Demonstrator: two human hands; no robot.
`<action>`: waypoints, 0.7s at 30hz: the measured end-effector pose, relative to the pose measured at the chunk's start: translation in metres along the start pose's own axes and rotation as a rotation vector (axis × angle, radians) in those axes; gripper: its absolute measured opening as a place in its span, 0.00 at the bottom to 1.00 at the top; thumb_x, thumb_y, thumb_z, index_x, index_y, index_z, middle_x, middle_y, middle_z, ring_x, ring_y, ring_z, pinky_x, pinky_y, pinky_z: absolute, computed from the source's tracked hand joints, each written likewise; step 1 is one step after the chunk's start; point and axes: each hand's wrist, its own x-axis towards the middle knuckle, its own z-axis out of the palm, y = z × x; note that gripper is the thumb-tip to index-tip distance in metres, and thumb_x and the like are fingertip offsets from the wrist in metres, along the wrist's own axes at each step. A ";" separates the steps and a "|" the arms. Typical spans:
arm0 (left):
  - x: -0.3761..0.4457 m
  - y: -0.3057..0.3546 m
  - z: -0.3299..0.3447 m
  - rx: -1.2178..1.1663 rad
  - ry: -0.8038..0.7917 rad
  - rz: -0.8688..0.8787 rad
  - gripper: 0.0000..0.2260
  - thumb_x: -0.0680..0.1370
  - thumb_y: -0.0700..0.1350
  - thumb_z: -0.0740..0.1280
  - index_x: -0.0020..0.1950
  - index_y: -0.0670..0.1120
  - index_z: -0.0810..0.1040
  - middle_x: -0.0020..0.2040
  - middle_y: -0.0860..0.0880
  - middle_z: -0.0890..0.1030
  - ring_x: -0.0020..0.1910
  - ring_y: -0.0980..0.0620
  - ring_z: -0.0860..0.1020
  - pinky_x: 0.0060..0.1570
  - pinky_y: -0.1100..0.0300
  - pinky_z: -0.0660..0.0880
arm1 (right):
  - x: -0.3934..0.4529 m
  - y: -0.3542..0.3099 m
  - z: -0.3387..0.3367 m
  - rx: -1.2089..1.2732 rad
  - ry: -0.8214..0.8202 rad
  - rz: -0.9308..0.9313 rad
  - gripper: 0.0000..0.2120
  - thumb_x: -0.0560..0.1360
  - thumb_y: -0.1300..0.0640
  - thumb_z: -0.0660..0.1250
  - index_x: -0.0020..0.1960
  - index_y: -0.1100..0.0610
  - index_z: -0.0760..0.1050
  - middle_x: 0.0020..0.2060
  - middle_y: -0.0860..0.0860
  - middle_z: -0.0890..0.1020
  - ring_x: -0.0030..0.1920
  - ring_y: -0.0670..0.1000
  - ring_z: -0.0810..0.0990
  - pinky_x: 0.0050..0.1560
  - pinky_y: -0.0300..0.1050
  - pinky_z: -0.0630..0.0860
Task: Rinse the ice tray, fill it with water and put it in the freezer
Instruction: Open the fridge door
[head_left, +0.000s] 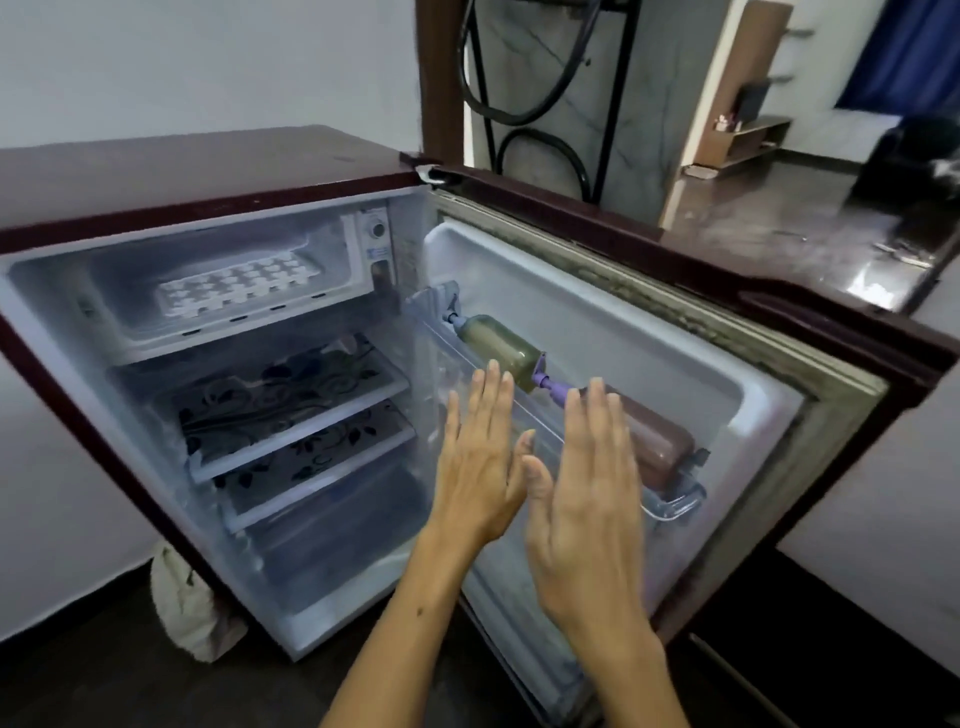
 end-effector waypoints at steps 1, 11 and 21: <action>0.006 -0.002 0.007 0.043 -0.021 0.034 0.26 0.82 0.53 0.49 0.77 0.42 0.49 0.78 0.45 0.49 0.77 0.51 0.45 0.75 0.53 0.40 | 0.008 0.000 0.010 -0.056 -0.075 0.020 0.29 0.83 0.46 0.46 0.77 0.61 0.53 0.77 0.56 0.55 0.78 0.53 0.50 0.76 0.48 0.49; 0.044 0.009 0.060 0.038 -0.103 0.210 0.26 0.82 0.50 0.53 0.77 0.41 0.52 0.78 0.44 0.51 0.77 0.48 0.48 0.75 0.49 0.44 | 0.034 0.080 0.034 -0.411 -0.190 0.138 0.35 0.82 0.41 0.38 0.75 0.64 0.58 0.75 0.58 0.61 0.76 0.56 0.57 0.75 0.51 0.45; 0.068 0.045 0.100 0.035 -0.080 0.141 0.27 0.82 0.55 0.40 0.77 0.40 0.52 0.78 0.44 0.52 0.77 0.48 0.48 0.75 0.47 0.45 | 0.062 0.142 0.037 -0.342 -0.159 0.138 0.31 0.81 0.43 0.40 0.78 0.60 0.52 0.78 0.54 0.54 0.78 0.52 0.48 0.76 0.49 0.40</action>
